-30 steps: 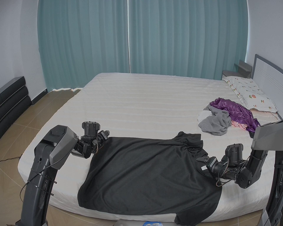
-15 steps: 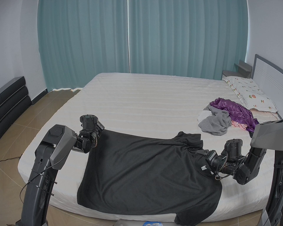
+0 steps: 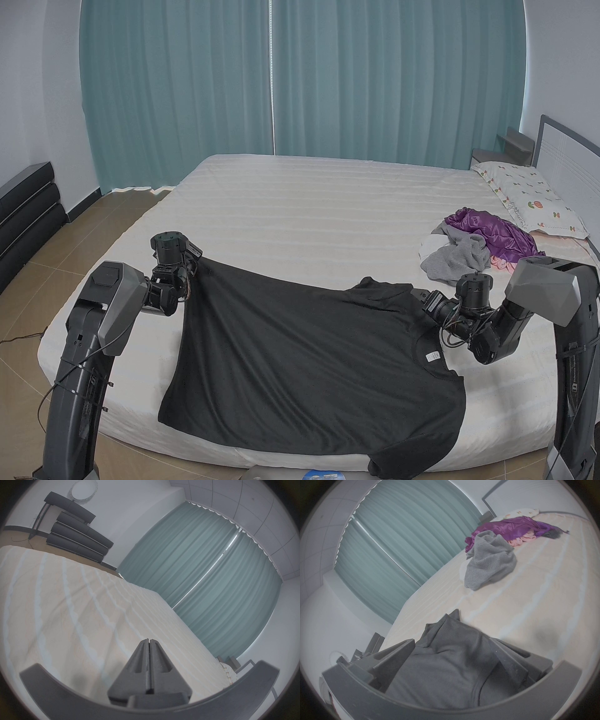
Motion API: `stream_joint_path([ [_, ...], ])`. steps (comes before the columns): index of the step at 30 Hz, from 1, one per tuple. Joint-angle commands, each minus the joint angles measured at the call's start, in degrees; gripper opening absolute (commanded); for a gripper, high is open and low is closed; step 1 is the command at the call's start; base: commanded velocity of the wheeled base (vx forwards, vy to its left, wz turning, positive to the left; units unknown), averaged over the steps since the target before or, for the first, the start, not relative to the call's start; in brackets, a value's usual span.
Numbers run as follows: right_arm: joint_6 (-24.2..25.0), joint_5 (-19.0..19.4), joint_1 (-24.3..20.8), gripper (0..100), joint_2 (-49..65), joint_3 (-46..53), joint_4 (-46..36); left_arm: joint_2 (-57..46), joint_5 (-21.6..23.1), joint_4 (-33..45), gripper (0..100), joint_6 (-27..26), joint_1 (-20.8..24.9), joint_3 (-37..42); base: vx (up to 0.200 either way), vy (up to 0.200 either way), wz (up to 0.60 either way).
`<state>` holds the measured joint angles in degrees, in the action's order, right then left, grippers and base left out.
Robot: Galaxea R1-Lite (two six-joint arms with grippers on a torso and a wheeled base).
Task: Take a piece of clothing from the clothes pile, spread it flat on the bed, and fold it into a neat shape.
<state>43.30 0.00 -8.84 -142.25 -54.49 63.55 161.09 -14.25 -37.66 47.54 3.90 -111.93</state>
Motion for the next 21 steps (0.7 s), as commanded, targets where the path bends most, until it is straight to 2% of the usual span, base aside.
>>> stream_joint_path([
  [1,-3.0,-1.0,0.6,100,-6.9,-7.0,-0.8,0.6,-0.1,-0.2,0,0.2,-2.4,-2.0,0.000,0.000,0.00],
  [4,-3.3,-1.0,0.2,100,-7.2,-9.1,-0.9,1.2,0.0,-0.1,0,0.2,-2.9,-2.2,0.000,0.000,0.00],
  [9,-6.9,-0.7,0.2,100,-9.4,-14.8,-4.3,1.9,0.1,0.0,0,0.2,-3.1,-2.2,0.000,0.000,0.00],
  [21,-6.7,3.0,-0.2,100,-12.6,-26.7,-14.9,1.9,0.0,1.4,0,0.3,-2.8,-0.3,0.000,0.000,0.00],
])
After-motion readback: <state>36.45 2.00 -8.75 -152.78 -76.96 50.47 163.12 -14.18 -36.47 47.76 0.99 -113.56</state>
